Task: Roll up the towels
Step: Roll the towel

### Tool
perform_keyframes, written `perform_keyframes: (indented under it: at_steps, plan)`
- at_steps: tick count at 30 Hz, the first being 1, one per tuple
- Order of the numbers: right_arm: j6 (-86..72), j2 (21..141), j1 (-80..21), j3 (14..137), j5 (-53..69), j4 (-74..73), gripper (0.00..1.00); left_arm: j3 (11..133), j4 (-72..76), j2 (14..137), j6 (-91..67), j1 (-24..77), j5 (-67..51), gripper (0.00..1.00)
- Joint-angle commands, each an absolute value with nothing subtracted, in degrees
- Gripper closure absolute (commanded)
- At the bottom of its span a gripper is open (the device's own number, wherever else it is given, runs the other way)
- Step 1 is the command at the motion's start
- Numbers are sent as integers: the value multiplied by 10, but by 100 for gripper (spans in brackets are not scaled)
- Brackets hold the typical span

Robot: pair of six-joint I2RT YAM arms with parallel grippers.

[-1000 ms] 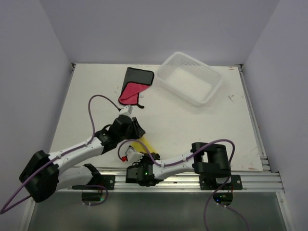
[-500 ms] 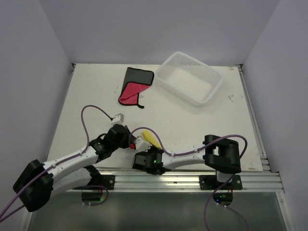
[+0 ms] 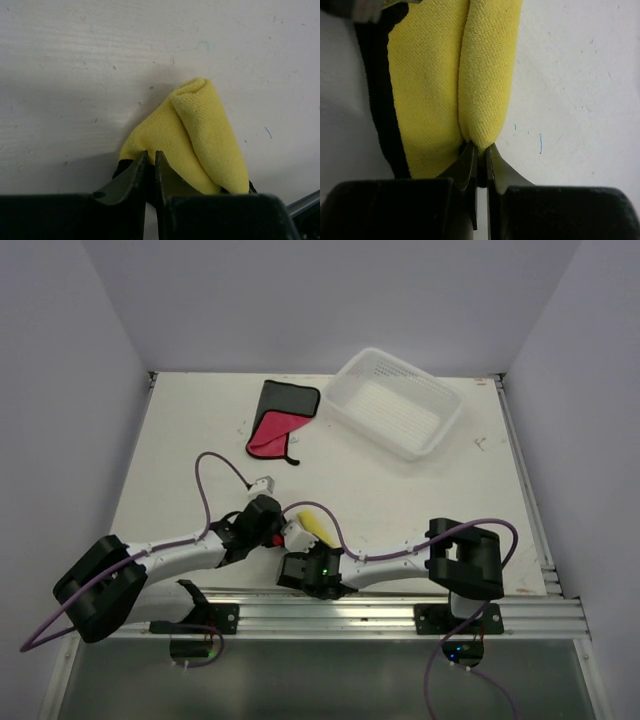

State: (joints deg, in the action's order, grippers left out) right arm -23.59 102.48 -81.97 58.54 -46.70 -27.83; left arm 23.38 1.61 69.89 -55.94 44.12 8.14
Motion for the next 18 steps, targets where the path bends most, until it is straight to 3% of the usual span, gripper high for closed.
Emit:
perform_keyframes:
  at_steps: [1, 18]
  plan:
    - [-242, 994, -823, 580, -450, -273, 100, 265, -47, 729, -543, 444, 141, 86]
    - [-236, 1048, -846, 627, -505, -337, 100, 278, -15, 772, -527, 431, 190, 98]
